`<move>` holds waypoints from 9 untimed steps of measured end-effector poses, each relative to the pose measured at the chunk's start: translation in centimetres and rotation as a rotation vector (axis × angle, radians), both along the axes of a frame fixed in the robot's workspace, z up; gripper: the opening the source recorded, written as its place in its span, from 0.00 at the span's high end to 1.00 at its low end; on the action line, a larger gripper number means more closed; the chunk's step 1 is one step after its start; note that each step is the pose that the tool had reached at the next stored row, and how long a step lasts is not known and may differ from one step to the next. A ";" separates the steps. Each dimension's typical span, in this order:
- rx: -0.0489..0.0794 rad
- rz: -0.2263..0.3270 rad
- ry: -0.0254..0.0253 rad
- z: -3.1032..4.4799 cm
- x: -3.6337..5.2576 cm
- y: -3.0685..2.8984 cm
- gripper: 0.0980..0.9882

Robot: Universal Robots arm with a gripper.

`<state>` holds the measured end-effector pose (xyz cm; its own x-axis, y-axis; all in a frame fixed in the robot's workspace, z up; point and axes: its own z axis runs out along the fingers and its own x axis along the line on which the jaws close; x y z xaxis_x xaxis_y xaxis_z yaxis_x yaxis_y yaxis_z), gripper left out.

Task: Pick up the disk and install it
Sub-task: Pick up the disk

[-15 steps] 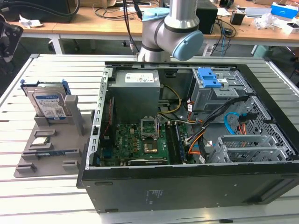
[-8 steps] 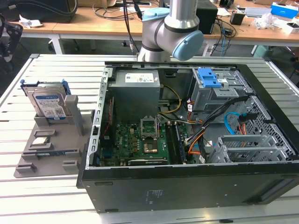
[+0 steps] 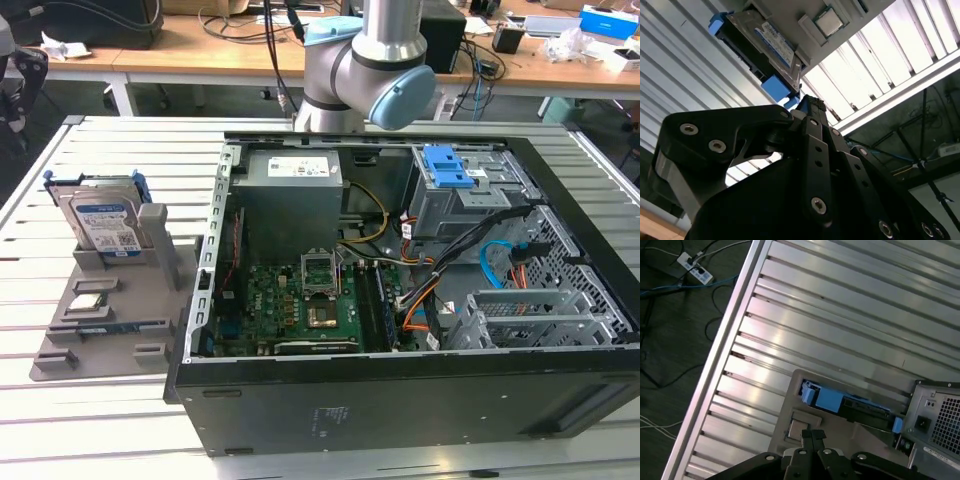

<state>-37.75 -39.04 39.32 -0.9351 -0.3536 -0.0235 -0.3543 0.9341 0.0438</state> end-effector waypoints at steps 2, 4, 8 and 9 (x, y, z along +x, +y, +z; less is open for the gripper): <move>0.000 0.056 0.0000 0.00 0.00 0.00 0.99; 0.000 0.087 0.0000 0.00 0.00 0.00 0.99; 0.000 0.129 0.0000 0.00 0.00 0.00 0.99; 0.000 0.140 0.0000 0.00 0.00 0.00 0.99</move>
